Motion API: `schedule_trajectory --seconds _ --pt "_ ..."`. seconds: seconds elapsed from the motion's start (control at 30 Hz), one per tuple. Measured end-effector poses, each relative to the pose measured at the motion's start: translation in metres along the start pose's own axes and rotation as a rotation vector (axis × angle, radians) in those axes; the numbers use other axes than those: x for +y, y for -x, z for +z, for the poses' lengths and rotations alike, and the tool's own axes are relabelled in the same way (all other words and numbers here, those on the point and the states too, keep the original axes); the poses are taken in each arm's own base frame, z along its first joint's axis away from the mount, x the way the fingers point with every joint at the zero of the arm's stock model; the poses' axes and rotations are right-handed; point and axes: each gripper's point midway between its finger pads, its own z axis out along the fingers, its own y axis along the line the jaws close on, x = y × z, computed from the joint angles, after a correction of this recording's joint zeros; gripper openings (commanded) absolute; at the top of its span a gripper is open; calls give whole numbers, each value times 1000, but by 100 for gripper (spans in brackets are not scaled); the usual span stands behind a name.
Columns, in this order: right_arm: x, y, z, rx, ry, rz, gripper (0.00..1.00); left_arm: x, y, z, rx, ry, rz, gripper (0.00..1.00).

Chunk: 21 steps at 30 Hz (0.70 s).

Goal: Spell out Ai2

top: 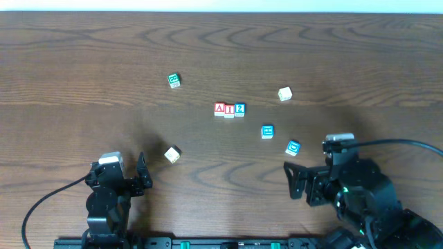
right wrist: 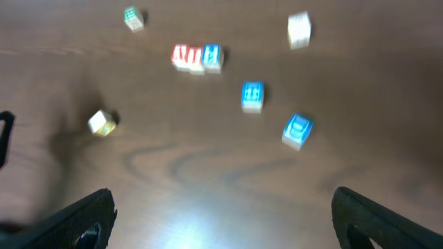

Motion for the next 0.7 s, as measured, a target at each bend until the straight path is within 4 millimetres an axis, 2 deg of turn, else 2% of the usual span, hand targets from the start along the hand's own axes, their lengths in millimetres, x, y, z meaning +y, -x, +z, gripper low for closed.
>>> schedule_trajectory --seconds 0.1,0.23,0.33,0.43,0.53,0.7 --pt "-19 9 6 -75 -57 -62 99 0 0 0 0 0 0 95" --pt "-60 4 20 -172 -167 -113 99 0 0 0 -2 0 0 95" --pt "-85 -20 34 -172 -235 -110 99 0 0 0 -2 0 0 95" --pt "-102 -51 53 -162 -266 -113 99 0 0 0 -2 0 0 95" --pt "-108 -69 62 -178 -267 -120 99 0 1 0 -3 0 0 95" --pt "-114 -88 73 -203 -265 -125 99 0 1 0 -4 -1 0 95"
